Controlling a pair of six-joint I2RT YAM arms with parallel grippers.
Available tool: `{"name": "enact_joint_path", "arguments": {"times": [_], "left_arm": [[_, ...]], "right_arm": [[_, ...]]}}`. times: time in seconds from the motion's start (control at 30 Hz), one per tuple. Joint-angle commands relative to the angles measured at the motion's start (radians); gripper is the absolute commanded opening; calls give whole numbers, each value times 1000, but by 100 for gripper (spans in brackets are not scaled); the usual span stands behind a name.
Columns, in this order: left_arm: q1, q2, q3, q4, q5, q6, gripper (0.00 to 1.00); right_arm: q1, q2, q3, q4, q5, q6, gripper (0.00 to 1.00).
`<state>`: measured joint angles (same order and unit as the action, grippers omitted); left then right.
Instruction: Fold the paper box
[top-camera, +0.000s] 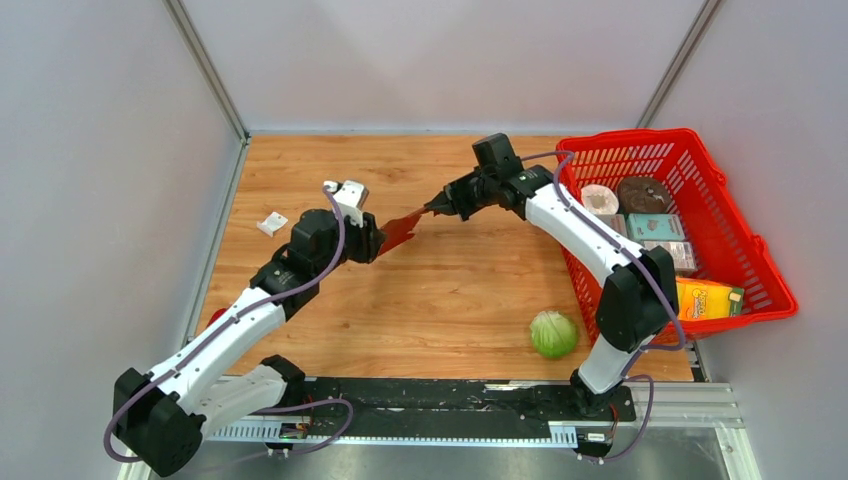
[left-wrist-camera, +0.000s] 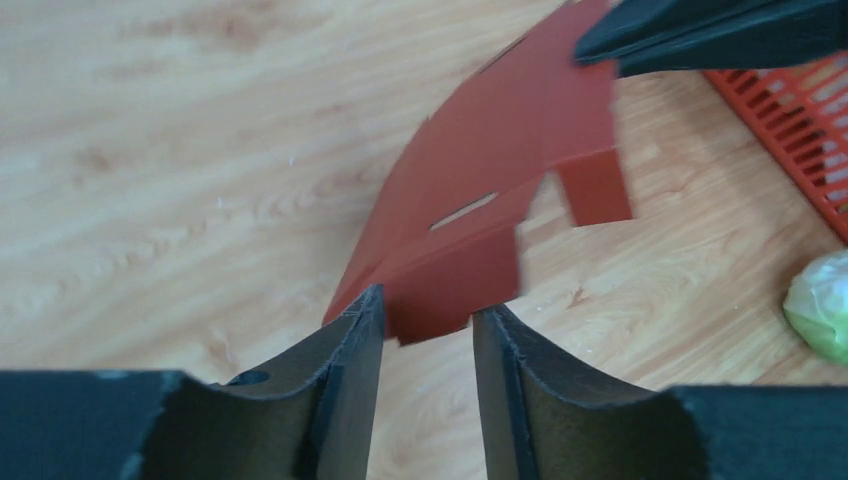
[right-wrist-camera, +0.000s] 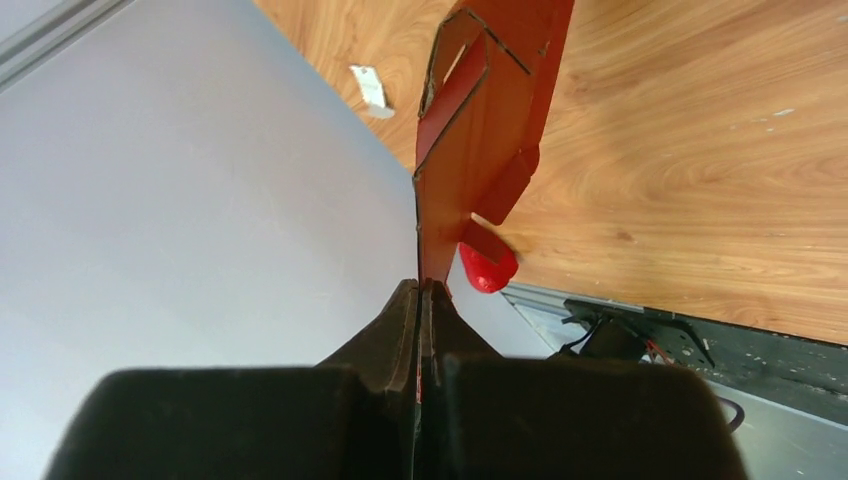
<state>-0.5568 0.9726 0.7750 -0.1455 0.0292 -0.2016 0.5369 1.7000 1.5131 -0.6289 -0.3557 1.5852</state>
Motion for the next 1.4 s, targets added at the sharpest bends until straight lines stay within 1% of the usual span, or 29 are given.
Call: {"name": "enact_joint_path", "arguments": {"times": [0.0,0.07,0.13,0.23,0.27,0.33,0.4,0.53,0.57,0.63,0.67,0.73,0.8,0.9,0.97,1.0,1.1,1.13,1.23,1.27,1.33,1.37], "left_arm": [[-2,-23,-92,-21,-182,-249,47],[-2,-38,-137,-61,-238,-313,48],[-2,-52,-164,-68,-249,-334,48],[-2,-93,-194,-63,-226,-334,49],[0,-121,-189,-68,-209,-328,49],[0,-170,-186,-75,-190,-315,49],[0,-207,-175,-100,-183,-295,50],[1,-337,-171,-123,-228,-292,50],[0,-359,-175,-123,-235,-295,51],[0,-425,-180,-118,-268,-300,52],[0,-442,-180,-121,-282,-300,53],[0,-478,-178,-131,-310,-298,54],[0,-488,-177,-135,-316,-295,55],[1,-480,-175,-141,-325,-289,55],[0,-465,-181,-138,-327,-288,56],[0,-456,-183,-134,-325,-286,57],[3,-411,-161,-167,-296,-280,60],[3,-390,-151,-181,-273,-282,63],[6,-364,-126,-216,-201,-263,65],[6,-364,-129,-218,-181,-260,65],[6,-374,-147,-221,-152,-263,65],[6,-379,-155,-224,-150,-269,65]], "right_arm": [[14,33,-7,-63,86,21,0],[18,56,-2,-63,113,32,0],[23,99,30,-71,132,35,0],[37,139,82,-112,159,16,0],[43,141,120,-124,172,0,0],[44,132,145,-167,217,-34,0],[44,90,134,-183,236,-79,0],[44,-9,110,-232,285,-183,0],[44,-48,111,-279,294,-232,0],[46,-80,119,-337,313,-273,0],[44,-97,116,-392,320,-316,0],[44,-158,85,-445,343,-344,0],[46,-224,43,-485,327,-350,0],[46,-264,-25,-532,267,-329,0],[55,-267,-37,-538,262,-317,0],[60,-260,-36,-535,268,-312,0],[66,-160,2,-514,281,-298,0],[67,-92,18,-506,285,-291,0],[83,7,85,-456,326,-257,0],[83,66,104,-413,336,-240,0],[81,125,122,-365,339,-214,0],[83,180,136,-326,339,-194,0]]}}
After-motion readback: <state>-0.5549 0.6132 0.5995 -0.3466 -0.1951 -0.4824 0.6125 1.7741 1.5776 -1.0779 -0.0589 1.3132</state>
